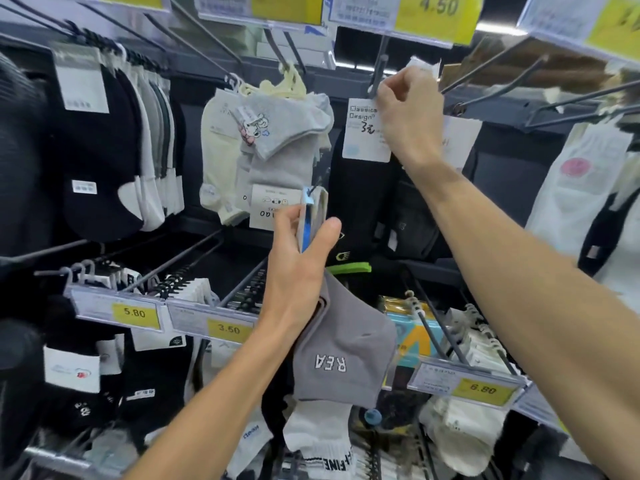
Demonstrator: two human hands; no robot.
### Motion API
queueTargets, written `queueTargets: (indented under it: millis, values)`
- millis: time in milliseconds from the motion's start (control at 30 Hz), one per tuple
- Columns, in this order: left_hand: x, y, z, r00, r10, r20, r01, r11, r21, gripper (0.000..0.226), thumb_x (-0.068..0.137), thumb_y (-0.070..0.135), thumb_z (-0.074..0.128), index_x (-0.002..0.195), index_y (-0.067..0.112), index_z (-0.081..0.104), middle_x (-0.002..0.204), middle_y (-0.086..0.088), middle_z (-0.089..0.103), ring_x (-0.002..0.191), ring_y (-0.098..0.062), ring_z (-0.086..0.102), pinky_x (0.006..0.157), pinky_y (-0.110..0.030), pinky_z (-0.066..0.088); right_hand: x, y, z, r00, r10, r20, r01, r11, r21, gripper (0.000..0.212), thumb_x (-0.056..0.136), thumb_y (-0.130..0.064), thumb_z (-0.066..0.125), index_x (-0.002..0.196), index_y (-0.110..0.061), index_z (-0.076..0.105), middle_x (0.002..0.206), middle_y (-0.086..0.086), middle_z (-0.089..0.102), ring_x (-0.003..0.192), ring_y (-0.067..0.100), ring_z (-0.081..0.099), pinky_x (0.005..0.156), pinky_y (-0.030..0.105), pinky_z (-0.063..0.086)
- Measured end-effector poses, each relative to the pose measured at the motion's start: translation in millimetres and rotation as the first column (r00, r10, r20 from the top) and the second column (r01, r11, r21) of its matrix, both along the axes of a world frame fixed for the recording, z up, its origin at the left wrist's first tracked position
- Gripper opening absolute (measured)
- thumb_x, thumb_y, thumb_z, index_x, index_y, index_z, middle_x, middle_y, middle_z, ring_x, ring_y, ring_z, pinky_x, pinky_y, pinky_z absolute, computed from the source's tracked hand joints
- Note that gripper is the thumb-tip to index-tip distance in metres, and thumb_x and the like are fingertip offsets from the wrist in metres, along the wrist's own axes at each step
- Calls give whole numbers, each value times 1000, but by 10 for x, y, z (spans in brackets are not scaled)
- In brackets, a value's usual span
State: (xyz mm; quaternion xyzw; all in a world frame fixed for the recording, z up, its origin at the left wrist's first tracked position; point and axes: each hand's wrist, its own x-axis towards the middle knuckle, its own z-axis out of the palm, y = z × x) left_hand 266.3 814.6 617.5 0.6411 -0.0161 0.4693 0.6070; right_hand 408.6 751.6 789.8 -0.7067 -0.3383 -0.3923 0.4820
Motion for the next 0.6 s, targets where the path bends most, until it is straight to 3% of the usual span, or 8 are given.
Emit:
queueTargets:
  millis: [100, 167, 200, 300, 367, 500, 600]
  values:
    - [-6, -11, 2, 1000, 21, -11, -21, 1000, 2, 54, 70, 56, 67, 110, 24, 49, 83, 30, 57, 79, 8, 58, 72, -7, 45, -53, -87, -74, 1000, -5, 20, 7, 996, -84, 12, 95, -19, 55, 96, -20, 67, 88, -19, 59, 84, -3, 57, 89, 24, 50]
    - [-20, -18, 4, 998, 66, -5, -66, 998, 1, 61, 65, 56, 72, 113, 27, 47, 91, 27, 57, 85, 8, 59, 71, -5, 44, -171, -197, -187, 998, 15, 57, -12, 999, -50, 19, 92, -16, 56, 109, -17, 65, 106, -8, 60, 98, 5, 57, 94, 24, 47]
    - [-28, -22, 5, 995, 97, -1, -97, 995, 6, 64, 63, 57, 73, 113, 28, 46, 95, 24, 56, 88, 7, 58, 72, -4, 44, -271, -264, -272, 998, 53, 45, -53, 999, -4, 18, 91, -18, 58, 108, -18, 63, 106, -7, 59, 95, 3, 56, 89, 21, 47]
    - [-36, -47, 14, 983, 182, 19, -183, 983, 30, 68, 60, 58, 74, 114, 30, 43, 104, 21, 53, 96, 5, 55, 74, -2, 42, -665, -462, -615, 905, 349, -241, -374, 926, -62, 21, 87, -46, 61, 95, -27, 61, 86, -9, 69, 73, -3, 62, 68, 20, 51]
    - [-31, -83, 29, 980, 199, 27, -200, 978, 51, 69, 60, 55, 76, 115, 31, 42, 108, 18, 54, 100, 4, 55, 75, -5, 44, -865, -563, -810, 810, 423, -407, -523, 834, -174, 29, 84, -51, 64, 102, -28, 62, 83, -8, 73, 72, 3, 68, 64, 24, 56]
    - [-16, -149, 52, 988, 155, 5, -155, 983, 101, 74, 65, 45, 82, 122, 29, 39, 122, 7, 51, 112, -3, 53, 84, -17, 49, -945, -657, -915, 768, 477, -428, -573, 810, -124, 14, 95, -20, 63, 108, -17, 67, 87, 3, 76, 73, 11, 71, 62, 21, 55]
    - [-47, -171, 65, 988, 157, 11, -157, 972, 178, 75, 63, 55, 72, 125, 33, 36, 124, 10, 43, 117, 8, 43, 87, -4, 40, -897, -717, -912, 784, 474, -402, -551, 829, -96, 17, 97, -8, 56, 108, -14, 67, 93, 6, 75, 81, 16, 73, 59, 24, 57]
